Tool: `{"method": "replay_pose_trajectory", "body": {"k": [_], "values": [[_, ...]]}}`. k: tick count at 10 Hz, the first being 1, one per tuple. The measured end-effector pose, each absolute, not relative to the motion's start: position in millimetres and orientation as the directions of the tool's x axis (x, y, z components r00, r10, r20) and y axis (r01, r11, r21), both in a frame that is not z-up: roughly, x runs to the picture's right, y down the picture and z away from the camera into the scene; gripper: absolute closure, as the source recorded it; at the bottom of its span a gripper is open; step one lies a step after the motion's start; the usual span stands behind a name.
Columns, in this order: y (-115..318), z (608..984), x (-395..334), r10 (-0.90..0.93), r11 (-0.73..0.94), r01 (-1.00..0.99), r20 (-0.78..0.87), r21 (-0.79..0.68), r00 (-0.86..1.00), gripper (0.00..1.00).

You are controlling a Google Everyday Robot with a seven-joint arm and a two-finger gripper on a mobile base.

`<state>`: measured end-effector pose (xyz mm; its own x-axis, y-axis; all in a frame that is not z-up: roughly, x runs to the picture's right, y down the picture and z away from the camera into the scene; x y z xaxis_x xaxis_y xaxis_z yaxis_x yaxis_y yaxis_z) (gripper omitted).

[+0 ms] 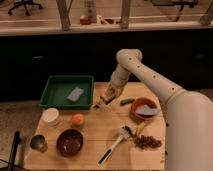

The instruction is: Place eraser in table surface

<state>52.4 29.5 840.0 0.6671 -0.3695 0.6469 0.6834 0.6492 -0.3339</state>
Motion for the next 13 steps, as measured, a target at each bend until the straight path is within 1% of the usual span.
{"method": "replay_pose_trajectory", "body": {"k": [3, 6, 9, 13], "values": [[47, 802, 23, -0.452, 0.561, 0.785, 0.697, -0.263, 0.556, 1.0], [62, 785, 12, -0.496, 0.495, 0.836, 0.714, -0.235, 0.494, 1.0], [89, 777, 6, -0.524, 0.423, 0.876, 0.726, -0.232, 0.445, 1.0], [123, 788, 0, -0.543, 0.382, 0.887, 0.714, -0.259, 0.443, 1.0]]}}
